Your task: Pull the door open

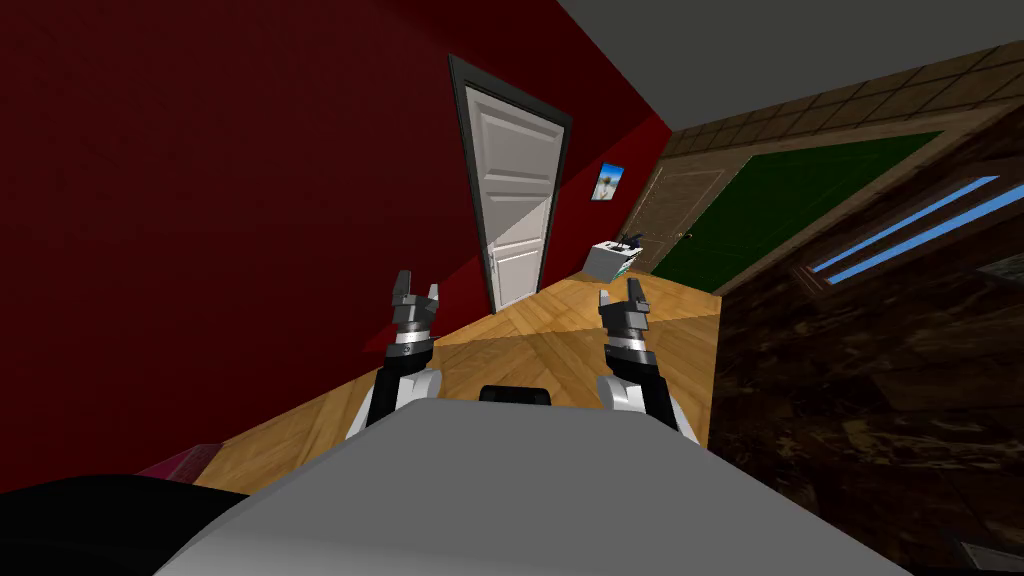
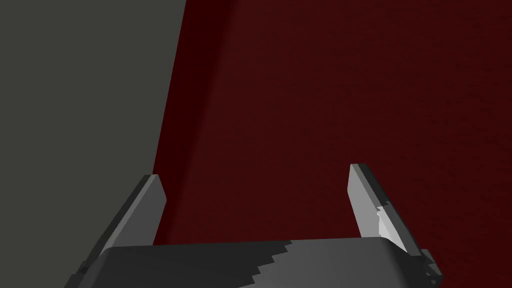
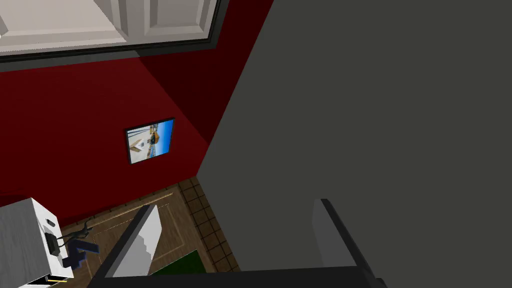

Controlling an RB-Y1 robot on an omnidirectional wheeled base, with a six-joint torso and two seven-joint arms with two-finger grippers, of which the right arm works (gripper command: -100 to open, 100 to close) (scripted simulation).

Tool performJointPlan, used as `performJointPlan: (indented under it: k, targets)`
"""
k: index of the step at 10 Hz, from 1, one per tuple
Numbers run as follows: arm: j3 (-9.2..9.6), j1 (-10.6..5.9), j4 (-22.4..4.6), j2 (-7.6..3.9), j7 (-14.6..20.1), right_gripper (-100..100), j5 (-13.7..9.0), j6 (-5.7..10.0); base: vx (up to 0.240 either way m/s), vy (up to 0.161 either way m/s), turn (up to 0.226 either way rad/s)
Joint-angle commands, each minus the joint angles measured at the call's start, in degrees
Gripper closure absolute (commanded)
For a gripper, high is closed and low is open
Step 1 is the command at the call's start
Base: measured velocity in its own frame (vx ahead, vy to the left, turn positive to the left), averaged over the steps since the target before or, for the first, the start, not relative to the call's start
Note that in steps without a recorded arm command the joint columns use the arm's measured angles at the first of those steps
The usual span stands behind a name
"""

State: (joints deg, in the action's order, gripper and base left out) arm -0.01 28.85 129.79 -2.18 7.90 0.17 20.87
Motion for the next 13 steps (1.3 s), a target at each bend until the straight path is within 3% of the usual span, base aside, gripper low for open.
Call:
performJointPlan:
  k: [1, 12, 13]
  targets:
    - [0.22, -0.41, -1.7, -0.41, 1.4, -100, -1.1, 0.64, 0.083, -0.019, 0.163]
    - [1.98, -3.62, -14.6, -2.77, 12.1, -100, -9.3, 5.65, 0.127, -0.005, 0.179]
    - [2.26, -4.13, -16.7, -3.08, 13.8, -100, -10.7, 6.46, 0.131, -0.021, 0.297]
